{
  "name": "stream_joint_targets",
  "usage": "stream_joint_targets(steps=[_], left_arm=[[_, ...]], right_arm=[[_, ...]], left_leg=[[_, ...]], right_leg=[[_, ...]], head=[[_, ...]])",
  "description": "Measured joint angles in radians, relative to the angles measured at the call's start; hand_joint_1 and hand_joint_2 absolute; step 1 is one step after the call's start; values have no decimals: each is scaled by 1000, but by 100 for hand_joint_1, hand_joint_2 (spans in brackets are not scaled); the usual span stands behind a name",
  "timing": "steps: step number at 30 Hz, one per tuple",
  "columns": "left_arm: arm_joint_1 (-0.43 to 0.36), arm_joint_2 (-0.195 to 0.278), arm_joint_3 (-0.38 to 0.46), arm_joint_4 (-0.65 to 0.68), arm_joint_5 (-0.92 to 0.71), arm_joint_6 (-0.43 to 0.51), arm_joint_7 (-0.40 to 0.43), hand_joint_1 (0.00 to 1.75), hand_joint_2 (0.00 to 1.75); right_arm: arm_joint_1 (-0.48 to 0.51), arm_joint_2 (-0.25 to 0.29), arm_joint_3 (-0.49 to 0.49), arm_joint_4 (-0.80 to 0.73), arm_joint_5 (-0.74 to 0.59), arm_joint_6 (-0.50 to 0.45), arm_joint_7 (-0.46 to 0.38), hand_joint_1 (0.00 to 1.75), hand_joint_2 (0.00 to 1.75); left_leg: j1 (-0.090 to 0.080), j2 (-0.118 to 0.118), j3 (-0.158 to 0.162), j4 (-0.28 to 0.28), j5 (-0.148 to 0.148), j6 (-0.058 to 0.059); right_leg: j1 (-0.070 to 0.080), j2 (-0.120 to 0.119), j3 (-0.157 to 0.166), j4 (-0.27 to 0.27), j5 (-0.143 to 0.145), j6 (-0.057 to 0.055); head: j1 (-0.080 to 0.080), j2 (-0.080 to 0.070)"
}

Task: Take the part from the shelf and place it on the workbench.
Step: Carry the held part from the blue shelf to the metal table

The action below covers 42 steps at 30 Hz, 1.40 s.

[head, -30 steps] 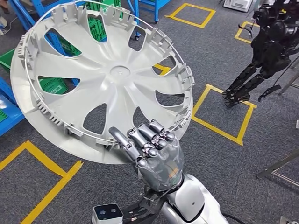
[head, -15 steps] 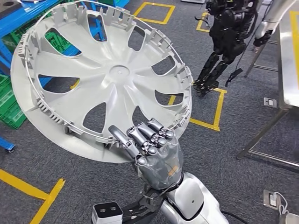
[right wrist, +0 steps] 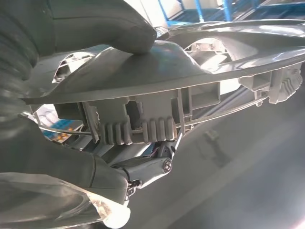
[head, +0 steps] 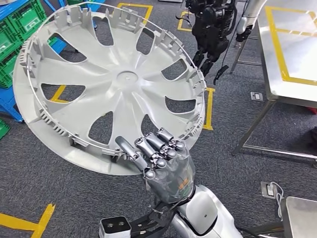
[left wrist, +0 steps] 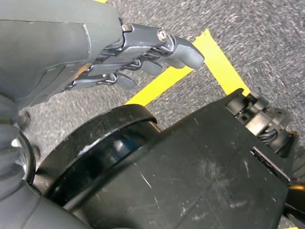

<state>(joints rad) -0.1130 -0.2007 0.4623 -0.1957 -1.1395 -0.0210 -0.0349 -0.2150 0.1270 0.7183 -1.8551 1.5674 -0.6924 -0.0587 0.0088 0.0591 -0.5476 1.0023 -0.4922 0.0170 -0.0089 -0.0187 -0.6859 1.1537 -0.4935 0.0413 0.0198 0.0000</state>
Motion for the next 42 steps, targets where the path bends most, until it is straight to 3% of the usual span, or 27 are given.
stream_joint_targets(steps=[2, 3, 5, 7, 9, 11, 12, 13, 14, 16, 17, 19, 22, 31, 42], left_arm=[[0, 0, -3, 0, 1, 0, 0, 0, 175], [0, 0, -5, 0, 3, 0, 0, 0, 175], [-1, 0, -9, 0, 6, 0, 1, 0, 175], [-2, -1, -13, 0, 7, 0, 1, 0, 175], [-1, -1, -16, 0, 8, 0, 0, 0, 175], [-1, 0, -16, 0, 10, 0, 0, 0, 175], [-3, 0, -16, 0, 11, 0, 0, 0, 175], [-4, 0, -16, 0, 12, 0, -1, 0, 175], [-5, 0, -16, 0, 12, 0, 0, 0, 175], [-3, 0, -17, 0, 12, 0, 0, 0, 175], [-2, 0, -17, 0, 12, 0, 0, 0, 175], [0, 0, -17, 0, 14, 0, 1, 0, 175], [1, -1, -18, 0, 17, 0, 1, 0, 175], [1, -1, -18, 0, 18, 0, 1, 0, 175], [1, -1, -19, 0, 18, 0, 1, 0, 175]], right_arm=[[1, 0, -4, 0, 0, 0, -5, 175, 175], [1, 0, -6, 0, 0, 0, -8, 175, 175], [3, 0, -10, -1, 0, 0, -13, 175, 175], [4, 2, -14, -1, 0, 0, -17, 175, 175], [5, 4, -17, -2, 0, 0, -21, 175, 175], [5, 5, -19, -2, 0, 0, -26, 175, 175], [6, 5, -20, -2, 0, 0, -30, 175, 175], [6, 5, -20, -2, 0, 0, -33, 175, 175], [6, 5, -21, -2, 0, 0, -36, 175, 175], [6, 6, -22, -2, 0, 0, -40, 175, 175], [6, 7, -23, -2, 0, 0, -41, 175, 175], [6, 8, -25, -2, 0, 0, -42, 175, 175], [7, 8, -26, -2, 0, 0, -42, 175, 175], [7, 9, -30, -2, 0, 0, -47, 175, 175], [7, 9, -34, -2, 0, 0, -47, 175, 175]], left_leg=[[-4, 13, 2, 3, -5, -9], [-7, 18, 2, 4, -6, -13], [-8, 27, 3, 4, -7, -21], [-4, 11, -2, 22, -26, -31], [-1, -28, -41, 113, -79, -37], [0, -49, -103, 245, -135, -40], [0, -51, -121, 283, -141, -40], [0, -52, -123, 285, -127, -39], [0, -53, -107, 248, -95, -37], [-1, -56, -52, 119, -21, -30], [-2, -58, -29, 63, -2, -26], [-3, -61, -14, 14, 3, -26], [-6, -63, -16, 8, 3, -29], [-12, -63, -17, 10, 4, -17], [-11, -63, -17, 10, 5, -16]], right_leg=[[6, -27, 66, -115, 31, -9], [10, -33, 79, -137, 31, -15], [13, -22, 81, -139, 31, -28], [10, -13, 83, -144, 34, -40], [6, -4, 85, -148, 36, -50], [8, 5, 85, -148, 35, -54], [9, 10, 86, -147, 34, -54], [10, 16, 88, -147, 34, -55], [10, 22, 90, -147, 34, -54], [12, 32, 93, -144, 32, -52], [13, 36, 91, -142, 31, -49], [16, 39, 82, -136, 31, -49], [14, 37, 78, -136, 32, -51], [8, 37, 80, -143, 39, -37], [10, 37, 78, -141, 40, -35]], head=[[0, 0], [-1, 0], [-1, 0], [-3, 0], [-8, 0], [-11, 0], [-11, 0], [-11, 0], [-11, 0], [-11, 0], [-11, 0], [-9, 0], [-6, 0], [-6, 0], [-7, 0]])
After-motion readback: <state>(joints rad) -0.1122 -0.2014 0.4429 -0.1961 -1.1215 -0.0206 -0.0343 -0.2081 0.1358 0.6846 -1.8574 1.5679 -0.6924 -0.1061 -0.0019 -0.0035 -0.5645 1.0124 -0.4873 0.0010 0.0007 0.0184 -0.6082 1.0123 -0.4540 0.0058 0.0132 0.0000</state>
